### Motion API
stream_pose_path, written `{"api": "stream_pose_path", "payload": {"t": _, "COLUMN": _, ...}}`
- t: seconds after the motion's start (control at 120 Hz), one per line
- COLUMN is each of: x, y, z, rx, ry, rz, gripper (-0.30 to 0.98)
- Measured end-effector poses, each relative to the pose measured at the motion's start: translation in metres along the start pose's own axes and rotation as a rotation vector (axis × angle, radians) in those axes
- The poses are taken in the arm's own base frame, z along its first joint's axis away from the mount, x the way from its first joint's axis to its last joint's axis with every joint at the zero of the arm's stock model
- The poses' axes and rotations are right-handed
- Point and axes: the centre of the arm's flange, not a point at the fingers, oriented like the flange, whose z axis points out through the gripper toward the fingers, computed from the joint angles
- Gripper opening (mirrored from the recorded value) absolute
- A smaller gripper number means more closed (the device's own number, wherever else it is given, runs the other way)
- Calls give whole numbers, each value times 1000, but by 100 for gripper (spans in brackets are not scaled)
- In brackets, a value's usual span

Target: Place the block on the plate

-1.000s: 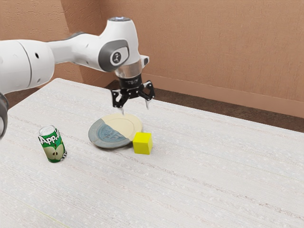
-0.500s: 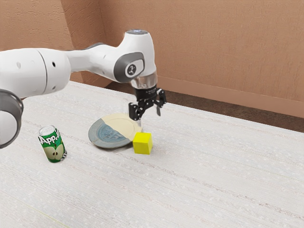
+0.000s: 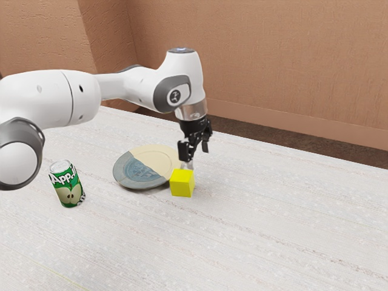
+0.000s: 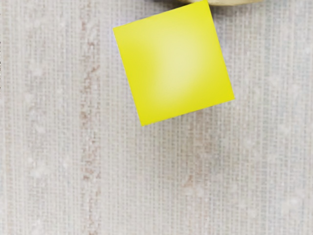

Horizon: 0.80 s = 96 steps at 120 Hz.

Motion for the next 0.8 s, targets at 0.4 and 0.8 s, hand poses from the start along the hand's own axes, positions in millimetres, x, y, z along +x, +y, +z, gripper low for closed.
{"api": "stream_pose_path", "payload": {"t": 0.4, "x": 43, "y": -21, "z": 26, "rx": 23, "ry": 8, "rz": -164, "gripper": 69}}
{"api": "stream_pose_path", "payload": {"t": 0.8, "x": 44, "y": -16, "z": 33, "rx": -80, "ry": -25, "rz": -230, "gripper": 69}}
